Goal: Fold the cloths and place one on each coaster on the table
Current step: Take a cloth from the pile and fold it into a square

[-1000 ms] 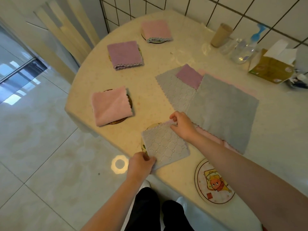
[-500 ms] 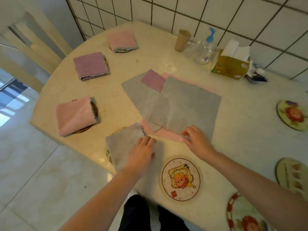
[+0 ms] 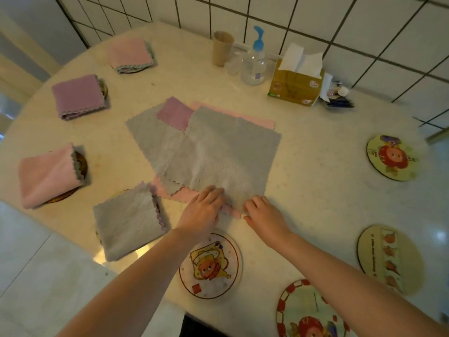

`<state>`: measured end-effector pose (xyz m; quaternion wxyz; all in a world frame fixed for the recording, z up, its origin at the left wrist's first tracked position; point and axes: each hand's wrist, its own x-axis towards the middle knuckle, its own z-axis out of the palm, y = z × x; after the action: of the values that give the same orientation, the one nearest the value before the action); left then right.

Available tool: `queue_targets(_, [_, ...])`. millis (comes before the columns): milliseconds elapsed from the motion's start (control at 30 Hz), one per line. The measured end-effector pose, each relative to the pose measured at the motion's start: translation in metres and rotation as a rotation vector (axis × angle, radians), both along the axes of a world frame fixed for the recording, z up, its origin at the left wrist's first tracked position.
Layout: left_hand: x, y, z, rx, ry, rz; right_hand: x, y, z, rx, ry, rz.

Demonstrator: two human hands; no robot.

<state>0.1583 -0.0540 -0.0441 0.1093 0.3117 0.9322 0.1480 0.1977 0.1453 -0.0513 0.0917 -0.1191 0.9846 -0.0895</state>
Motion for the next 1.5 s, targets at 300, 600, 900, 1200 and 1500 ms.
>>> queue_targets(300, [-0.038, 0.031, -0.008, -0.089, -0.01, -0.118, -0.017, 0.035, 0.0, 0.035, -0.12, 0.01])
queue_targets(600, [-0.104, 0.006, 0.001, 0.04, 0.058, -0.027, -0.062, 0.066, 0.073, -0.725, -0.084, -0.404])
queue_targets(900, [-0.151, 0.005, 0.053, 0.349, -0.011, 0.393, -0.097, 0.091, 0.111, -0.703, 0.173, -0.457])
queue_targets(1200, [-0.143, 0.064, 0.099, 0.523, 0.173, 0.254, -0.06, 0.143, 0.163, -0.392, 0.536, -0.473])
queue_targets(1500, [0.045, 0.097, 0.048, 0.399, 0.026, -0.022, 0.166, 0.196, 0.11, -0.379, 0.291, -0.532])
